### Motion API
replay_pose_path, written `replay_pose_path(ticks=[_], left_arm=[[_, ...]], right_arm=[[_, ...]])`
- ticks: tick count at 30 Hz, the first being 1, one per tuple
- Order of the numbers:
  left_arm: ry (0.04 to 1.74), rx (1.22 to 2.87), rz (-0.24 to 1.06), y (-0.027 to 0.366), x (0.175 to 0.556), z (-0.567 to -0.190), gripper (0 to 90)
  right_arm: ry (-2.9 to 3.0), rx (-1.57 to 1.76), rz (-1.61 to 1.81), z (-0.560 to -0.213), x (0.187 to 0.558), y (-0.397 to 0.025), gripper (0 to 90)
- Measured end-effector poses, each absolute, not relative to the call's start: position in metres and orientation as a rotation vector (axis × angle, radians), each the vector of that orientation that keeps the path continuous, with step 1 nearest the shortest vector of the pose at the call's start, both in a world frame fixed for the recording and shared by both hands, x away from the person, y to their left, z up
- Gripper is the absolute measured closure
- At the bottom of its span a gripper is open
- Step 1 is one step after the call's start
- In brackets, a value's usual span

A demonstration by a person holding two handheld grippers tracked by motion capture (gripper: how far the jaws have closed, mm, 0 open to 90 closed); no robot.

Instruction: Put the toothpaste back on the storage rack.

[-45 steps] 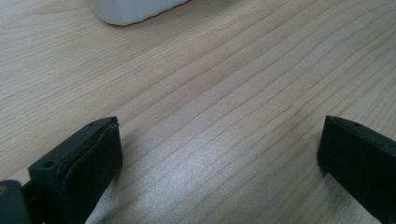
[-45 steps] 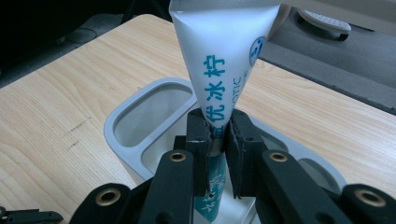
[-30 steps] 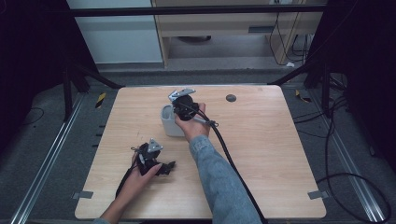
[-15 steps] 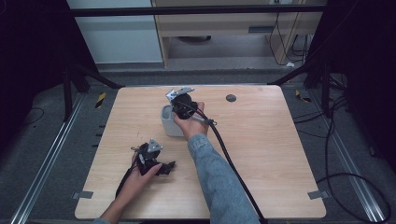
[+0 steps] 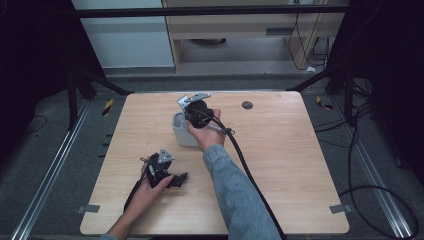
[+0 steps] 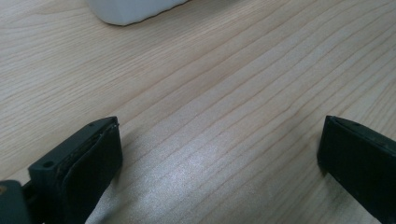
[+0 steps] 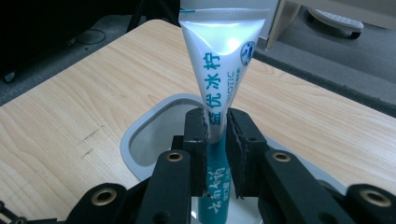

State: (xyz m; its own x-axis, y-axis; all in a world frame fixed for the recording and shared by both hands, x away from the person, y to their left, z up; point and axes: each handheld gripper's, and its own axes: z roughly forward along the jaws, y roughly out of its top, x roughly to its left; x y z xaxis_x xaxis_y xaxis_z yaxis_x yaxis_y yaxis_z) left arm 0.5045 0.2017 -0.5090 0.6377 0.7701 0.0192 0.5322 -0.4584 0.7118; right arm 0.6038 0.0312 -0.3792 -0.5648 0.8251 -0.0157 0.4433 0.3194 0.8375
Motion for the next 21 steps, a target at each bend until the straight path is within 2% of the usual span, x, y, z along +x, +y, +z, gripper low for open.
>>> replay_pose_path(ticks=[21], left_arm=[[1.011,2.171,0.447,0.202,0.505,-0.509,0.0]], right_arm=[[2.132,1.122,1.161,-0.369,0.588,0.004,77.5]])
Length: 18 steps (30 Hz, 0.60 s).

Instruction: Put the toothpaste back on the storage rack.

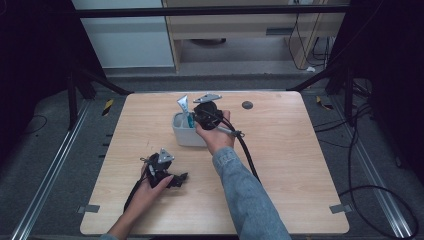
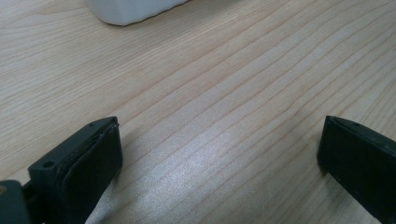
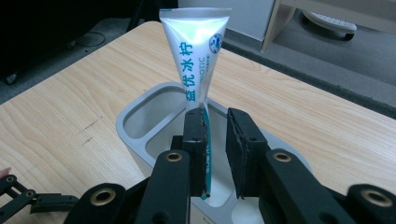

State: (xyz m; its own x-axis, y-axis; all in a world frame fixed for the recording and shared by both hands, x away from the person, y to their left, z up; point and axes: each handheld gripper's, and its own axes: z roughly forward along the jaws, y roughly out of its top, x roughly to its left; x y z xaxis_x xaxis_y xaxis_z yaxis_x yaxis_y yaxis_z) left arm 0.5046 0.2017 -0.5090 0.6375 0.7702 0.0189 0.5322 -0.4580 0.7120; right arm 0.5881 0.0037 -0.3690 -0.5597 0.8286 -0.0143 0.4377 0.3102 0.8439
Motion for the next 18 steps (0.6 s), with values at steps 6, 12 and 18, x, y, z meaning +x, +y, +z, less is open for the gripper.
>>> replay_pose_path(ticks=[6,12,18], left_arm=[[1.012,2.171,0.448,0.201,0.505,-0.509,0.0],[1.012,2.171,0.448,0.201,0.505,-0.509,0.0],[1.011,2.171,0.448,0.201,0.505,-0.509,0.0]], right_arm=[[2.128,1.133,1.155,-0.368,0.586,-0.005,76.4],[2.114,1.124,1.154,-0.361,0.583,-0.013,73.9],[2.095,1.128,1.152,-0.356,0.581,-0.024,69.2]])
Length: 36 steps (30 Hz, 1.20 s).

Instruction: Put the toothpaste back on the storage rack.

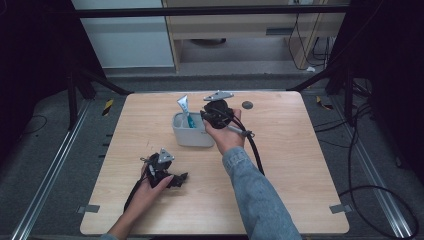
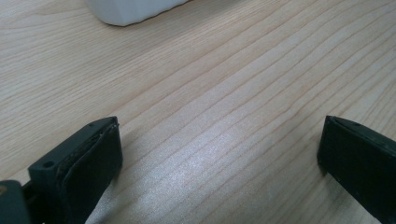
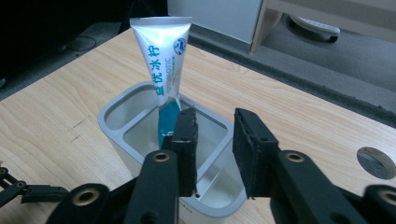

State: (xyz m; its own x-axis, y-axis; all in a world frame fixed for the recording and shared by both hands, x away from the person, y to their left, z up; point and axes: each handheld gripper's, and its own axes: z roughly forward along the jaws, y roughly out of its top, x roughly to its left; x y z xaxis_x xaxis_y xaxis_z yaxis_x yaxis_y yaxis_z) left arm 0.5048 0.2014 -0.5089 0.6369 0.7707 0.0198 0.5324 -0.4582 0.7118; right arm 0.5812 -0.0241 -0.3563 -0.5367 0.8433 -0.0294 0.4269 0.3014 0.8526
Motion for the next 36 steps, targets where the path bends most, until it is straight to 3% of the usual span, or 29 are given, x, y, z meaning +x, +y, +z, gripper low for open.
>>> replay_pose_path(ticks=[5,23,36], left_arm=[[1.008,2.172,0.447,0.202,0.504,-0.509,0.0],[1.007,2.173,0.446,0.202,0.504,-0.509,0.0],[1.009,2.17,0.444,0.201,0.504,-0.509,0.0]], right_arm=[[2.089,1.143,1.146,-0.356,0.578,-0.031,61.9],[2.123,1.138,1.153,-0.36,0.574,-0.046,19.0],[2.067,1.195,1.193,-0.366,0.57,-0.075,10.4]])
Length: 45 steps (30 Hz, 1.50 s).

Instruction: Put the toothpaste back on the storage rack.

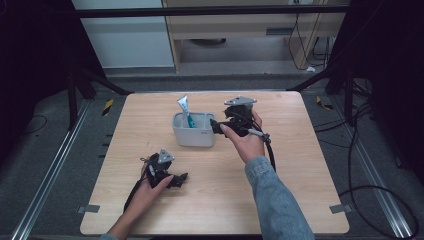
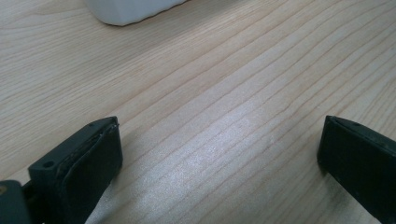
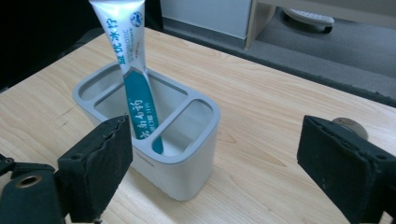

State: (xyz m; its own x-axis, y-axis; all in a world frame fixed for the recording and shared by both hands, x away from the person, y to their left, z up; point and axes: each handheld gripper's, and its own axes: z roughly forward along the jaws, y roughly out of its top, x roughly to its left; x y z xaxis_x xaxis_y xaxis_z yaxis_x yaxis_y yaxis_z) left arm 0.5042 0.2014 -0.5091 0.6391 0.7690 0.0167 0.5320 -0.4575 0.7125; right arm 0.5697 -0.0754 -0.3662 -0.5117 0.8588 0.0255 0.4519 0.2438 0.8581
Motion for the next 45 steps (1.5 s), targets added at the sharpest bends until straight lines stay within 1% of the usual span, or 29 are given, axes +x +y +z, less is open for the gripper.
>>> replay_pose_path(ticks=[15,25,32,36,38,45], left_arm=[[1.01,2.172,0.444,0.201,0.504,-0.509,0.0],[1.008,2.175,0.445,0.202,0.504,-0.509,0.0],[1.008,2.176,0.445,0.202,0.504,-0.509,0.0],[1.008,2.176,0.445,0.202,0.504,-0.509,0.0],[1.007,2.176,0.445,0.202,0.504,-0.509,0.0],[1.007,2.176,0.445,0.202,0.504,-0.509,0.0]], right_arm=[[2.031,1.179,1.103,-0.366,0.568,-0.094,9.1],[2.017,1.226,1.094,-0.373,0.566,-0.117,7.4],[2.009,1.248,1.065,-0.379,0.564,-0.13,7.9],[2.051,1.224,0.98,-0.383,0.562,-0.137,8.9],[2.048,1.23,0.986,-0.385,0.56,-0.141,10.3],[2.036,1.234,0.984,-0.394,0.555,-0.163,10.2]])
